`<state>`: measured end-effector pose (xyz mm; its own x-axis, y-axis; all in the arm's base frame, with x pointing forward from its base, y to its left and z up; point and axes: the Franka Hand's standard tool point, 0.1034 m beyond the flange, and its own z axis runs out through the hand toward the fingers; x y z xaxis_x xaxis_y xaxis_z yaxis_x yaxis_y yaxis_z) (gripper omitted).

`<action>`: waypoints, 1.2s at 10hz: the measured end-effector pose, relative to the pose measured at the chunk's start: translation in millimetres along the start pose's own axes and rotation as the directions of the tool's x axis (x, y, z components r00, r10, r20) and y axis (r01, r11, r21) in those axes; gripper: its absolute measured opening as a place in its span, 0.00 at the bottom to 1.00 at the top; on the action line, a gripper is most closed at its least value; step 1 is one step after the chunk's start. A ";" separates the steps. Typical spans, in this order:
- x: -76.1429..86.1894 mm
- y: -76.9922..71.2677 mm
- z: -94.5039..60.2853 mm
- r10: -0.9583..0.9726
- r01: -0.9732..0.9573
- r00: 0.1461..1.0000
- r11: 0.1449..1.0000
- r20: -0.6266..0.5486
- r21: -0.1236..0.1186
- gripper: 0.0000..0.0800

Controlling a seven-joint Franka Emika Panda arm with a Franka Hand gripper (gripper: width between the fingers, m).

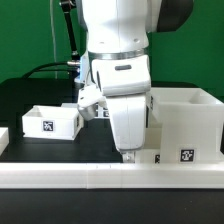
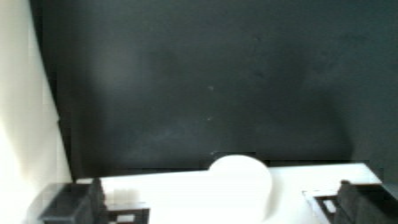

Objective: Assemble drawer

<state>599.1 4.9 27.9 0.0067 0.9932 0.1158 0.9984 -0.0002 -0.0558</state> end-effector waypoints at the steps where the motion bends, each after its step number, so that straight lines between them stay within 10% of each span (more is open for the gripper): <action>1: -1.1 -0.3 0.7 0.002 -0.002 1.000 1.000 0.000 0.001 0.81; 10: 19.2 -0.7 1.7 -0.080 0.079 0.996 0.996 0.037 0.039 0.81; 12: 1.0 -1.5 3.1 -0.053 0.053 0.998 0.999 0.043 0.002 0.81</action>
Offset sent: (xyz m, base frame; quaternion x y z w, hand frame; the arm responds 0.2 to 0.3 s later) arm 0.0004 0.0269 -0.0040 -0.0096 -0.0024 -0.0364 0.9993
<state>597.5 6.2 25.0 -0.0482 0.9959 0.0762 0.9973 0.0522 -0.0514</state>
